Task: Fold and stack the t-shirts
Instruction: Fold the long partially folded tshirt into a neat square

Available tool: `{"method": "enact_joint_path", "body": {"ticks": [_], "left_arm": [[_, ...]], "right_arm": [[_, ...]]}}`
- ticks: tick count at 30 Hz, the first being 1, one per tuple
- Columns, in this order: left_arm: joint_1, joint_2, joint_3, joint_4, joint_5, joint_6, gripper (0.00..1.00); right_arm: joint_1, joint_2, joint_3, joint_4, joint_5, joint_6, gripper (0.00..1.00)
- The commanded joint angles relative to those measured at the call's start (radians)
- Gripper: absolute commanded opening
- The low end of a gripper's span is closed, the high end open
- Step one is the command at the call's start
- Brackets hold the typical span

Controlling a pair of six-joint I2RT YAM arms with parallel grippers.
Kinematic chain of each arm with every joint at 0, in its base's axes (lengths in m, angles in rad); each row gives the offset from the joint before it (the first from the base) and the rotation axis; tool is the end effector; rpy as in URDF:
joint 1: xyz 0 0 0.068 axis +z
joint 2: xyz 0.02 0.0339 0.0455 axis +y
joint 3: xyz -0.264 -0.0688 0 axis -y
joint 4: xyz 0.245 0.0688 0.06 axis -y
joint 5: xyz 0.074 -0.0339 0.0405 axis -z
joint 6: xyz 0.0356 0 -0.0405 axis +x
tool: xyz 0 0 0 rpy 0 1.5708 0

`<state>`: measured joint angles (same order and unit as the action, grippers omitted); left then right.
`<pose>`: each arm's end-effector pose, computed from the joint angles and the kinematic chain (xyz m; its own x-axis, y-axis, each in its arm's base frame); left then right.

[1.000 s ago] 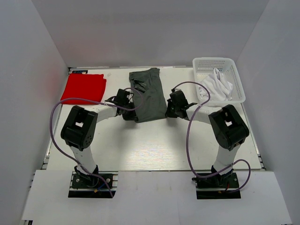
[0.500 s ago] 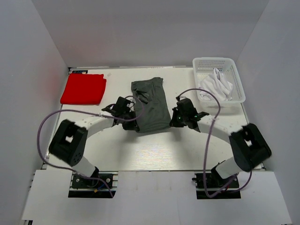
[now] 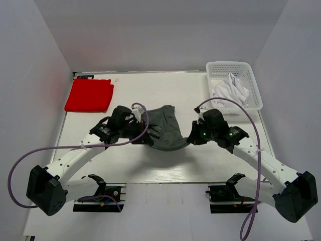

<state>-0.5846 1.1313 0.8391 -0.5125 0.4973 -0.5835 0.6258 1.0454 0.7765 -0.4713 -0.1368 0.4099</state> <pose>0.1846 -0.1425 0.2634 -0.9207 0.0287 -0.3892 0.3039 0.6784 -0.6689 0.1758 0.1330 0.2610 -0.7651 -0.0658 -0.6405 -0.3892 0.8398 0.3786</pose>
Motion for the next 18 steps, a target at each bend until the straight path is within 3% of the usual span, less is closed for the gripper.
{"method": "enact_joint_path", "body": {"ticks": [1,8,18], "left_arm": [[-0.001,-0.013,0.009,0.028,0.006,0.002,0.00],[0.017,-0.001,0.043,0.085,-0.113,-0.022,0.00],[0.026,0.048,0.143,0.011,-0.360,-0.022,0.00]], "right_arm": [[-0.005,-0.001,0.072,-0.036,0.049,-0.023,0.00],[-0.020,0.077,0.150,0.023,0.132,0.012,0.00],[-0.047,0.225,0.302,0.063,0.189,-0.013,0.00]]}}
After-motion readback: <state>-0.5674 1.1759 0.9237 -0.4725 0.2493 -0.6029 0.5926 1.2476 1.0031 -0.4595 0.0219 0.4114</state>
